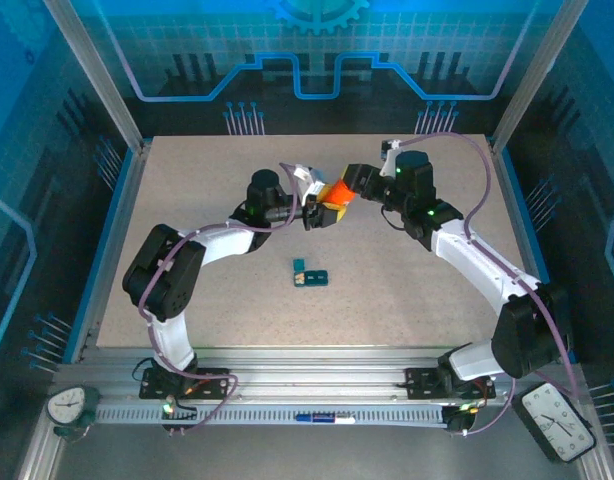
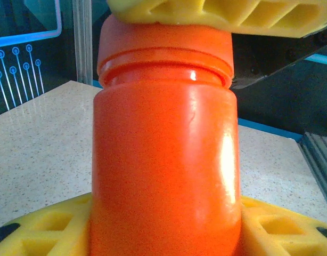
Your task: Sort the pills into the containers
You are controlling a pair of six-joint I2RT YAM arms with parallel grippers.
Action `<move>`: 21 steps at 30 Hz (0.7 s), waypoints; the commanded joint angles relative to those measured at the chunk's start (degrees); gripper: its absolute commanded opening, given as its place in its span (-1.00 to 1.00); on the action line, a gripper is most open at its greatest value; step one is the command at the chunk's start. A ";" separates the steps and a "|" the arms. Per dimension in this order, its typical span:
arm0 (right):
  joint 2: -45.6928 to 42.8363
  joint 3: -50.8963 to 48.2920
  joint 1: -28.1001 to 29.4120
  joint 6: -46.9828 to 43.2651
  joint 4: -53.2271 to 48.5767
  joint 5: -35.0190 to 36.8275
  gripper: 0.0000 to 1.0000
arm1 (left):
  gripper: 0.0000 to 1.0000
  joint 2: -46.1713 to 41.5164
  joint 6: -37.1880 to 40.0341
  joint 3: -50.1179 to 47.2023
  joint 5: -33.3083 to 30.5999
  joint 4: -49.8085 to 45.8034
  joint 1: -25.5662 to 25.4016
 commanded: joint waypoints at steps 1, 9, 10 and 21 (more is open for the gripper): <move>0.74 -1.67 2.66 2.83 -2.61 -1.15 -0.30 | -1.00 -3.03 1.42 1.04 -0.12 7.32 -2.19; 1.67 1.41 2.01 2.49 -5.27 -3.47 -0.15 | -1.00 -2.81 2.59 0.64 -1.84 6.02 -2.50; 1.49 2.00 1.58 2.02 -5.80 -4.10 -0.07 | -1.00 -2.97 2.98 0.85 -1.85 4.90 -2.50; -6.92 3.39 -5.37 -7.65 -9.07 -12.04 0.82 | -1.00 -2.95 3.18 1.35 0.99 2.92 -2.44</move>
